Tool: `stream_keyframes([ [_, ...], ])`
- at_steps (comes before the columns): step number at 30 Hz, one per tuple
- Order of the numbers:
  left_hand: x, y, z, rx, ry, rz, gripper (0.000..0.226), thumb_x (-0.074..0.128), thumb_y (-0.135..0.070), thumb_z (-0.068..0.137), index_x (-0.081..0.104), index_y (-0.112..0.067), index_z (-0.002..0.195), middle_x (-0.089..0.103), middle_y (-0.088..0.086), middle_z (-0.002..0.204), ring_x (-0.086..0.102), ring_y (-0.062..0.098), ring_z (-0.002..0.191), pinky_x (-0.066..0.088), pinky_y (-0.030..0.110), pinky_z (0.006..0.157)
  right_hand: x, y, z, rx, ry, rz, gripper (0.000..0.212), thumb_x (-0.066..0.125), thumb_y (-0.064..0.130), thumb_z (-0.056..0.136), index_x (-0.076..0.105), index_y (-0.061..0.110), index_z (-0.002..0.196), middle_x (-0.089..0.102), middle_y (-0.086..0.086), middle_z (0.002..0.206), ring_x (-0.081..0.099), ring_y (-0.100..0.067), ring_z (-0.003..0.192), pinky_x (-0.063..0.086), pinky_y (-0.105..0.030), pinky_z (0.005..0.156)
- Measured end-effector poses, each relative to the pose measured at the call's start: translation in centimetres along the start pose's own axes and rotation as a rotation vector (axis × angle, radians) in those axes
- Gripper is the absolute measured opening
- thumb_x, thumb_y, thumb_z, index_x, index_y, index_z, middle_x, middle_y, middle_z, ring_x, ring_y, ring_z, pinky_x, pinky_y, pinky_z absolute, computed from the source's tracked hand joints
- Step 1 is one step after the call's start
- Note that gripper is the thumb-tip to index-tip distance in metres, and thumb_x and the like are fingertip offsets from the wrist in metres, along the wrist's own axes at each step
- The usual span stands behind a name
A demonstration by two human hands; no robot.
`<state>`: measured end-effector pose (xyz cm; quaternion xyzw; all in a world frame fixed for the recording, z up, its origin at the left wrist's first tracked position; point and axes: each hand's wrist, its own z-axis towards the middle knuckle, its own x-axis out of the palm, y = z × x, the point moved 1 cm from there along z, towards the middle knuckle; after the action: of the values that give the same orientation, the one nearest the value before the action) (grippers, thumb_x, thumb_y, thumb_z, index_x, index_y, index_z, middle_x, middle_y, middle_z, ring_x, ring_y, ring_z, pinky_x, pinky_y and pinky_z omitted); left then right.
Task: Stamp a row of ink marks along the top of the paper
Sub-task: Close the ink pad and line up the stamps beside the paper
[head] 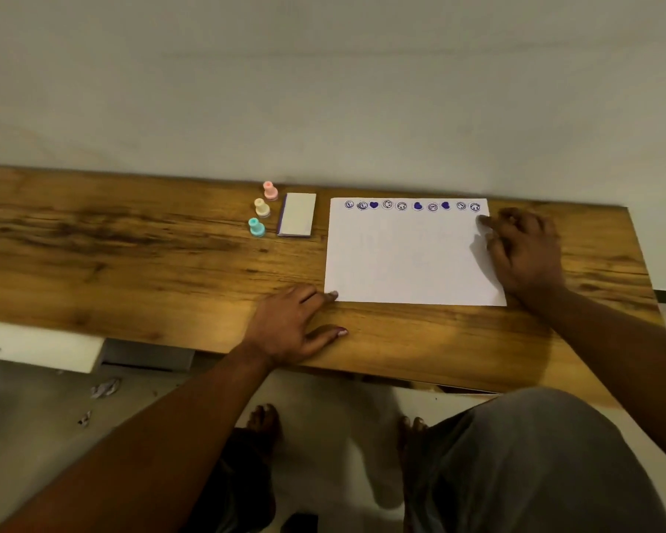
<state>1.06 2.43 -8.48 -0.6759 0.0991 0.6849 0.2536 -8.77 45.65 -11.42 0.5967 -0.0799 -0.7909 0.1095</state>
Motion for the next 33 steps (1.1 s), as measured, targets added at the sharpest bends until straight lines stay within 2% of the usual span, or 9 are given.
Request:
stream_keyframes([
  [5, -0.19, -0.36, 0.12, -0.028, 0.002, 0.006, 0.066, 0.049, -0.072, 0.096, 0.062, -0.023, 0.138, 0.067, -0.001, 0.117, 0.064, 0.018, 0.102, 0.054, 0.033, 0.078, -0.35, 0.23, -0.02, -0.017, -0.027, 0.025, 0.043, 0.044, 0.041, 0.096, 0.065, 0.033, 0.132, 0.055, -0.006, 0.137, 0.047, -0.040, 0.123, 0.042, -0.051, 0.100],
  [16, -0.13, -0.33, 0.44, -0.091, 0.055, -0.034, 0.070, 0.043, -0.076, 0.095, 0.057, -0.024, 0.140, 0.066, -0.001, 0.129, 0.063, 0.018, 0.113, 0.056, 0.037, 0.090, -0.57, 0.60, -0.30, 0.003, -0.038, 0.029, 0.038, 0.047, 0.041, 0.095, 0.067, 0.031, 0.125, 0.056, -0.006, 0.136, 0.048, -0.040, 0.121, 0.043, -0.050, 0.097],
  [27, -0.27, -0.35, 0.28, -0.070, 0.009, -0.052, 0.065, 0.048, -0.072, 0.095, 0.061, -0.020, 0.133, 0.068, 0.000, 0.120, 0.065, 0.018, 0.104, 0.055, 0.033, 0.081, -0.39, 0.62, -0.25, 0.004, -0.011, 0.007, 0.036, 0.046, 0.040, 0.095, 0.065, 0.033, 0.125, 0.055, -0.005, 0.135, 0.048, -0.041, 0.120, 0.041, -0.050, 0.098],
  [33, -0.32, -0.27, 0.36, -0.084, 0.021, -0.064, 0.064, 0.048, -0.072, 0.095, 0.060, -0.022, 0.134, 0.067, -0.001, 0.122, 0.064, 0.018, 0.106, 0.056, 0.034, 0.083, -0.16, 0.33, -0.03, 0.008, 0.012, -0.011, 0.038, 0.044, 0.040, 0.095, 0.063, 0.032, 0.126, 0.054, -0.004, 0.136, 0.049, -0.040, 0.123, 0.042, -0.050, 0.097],
])
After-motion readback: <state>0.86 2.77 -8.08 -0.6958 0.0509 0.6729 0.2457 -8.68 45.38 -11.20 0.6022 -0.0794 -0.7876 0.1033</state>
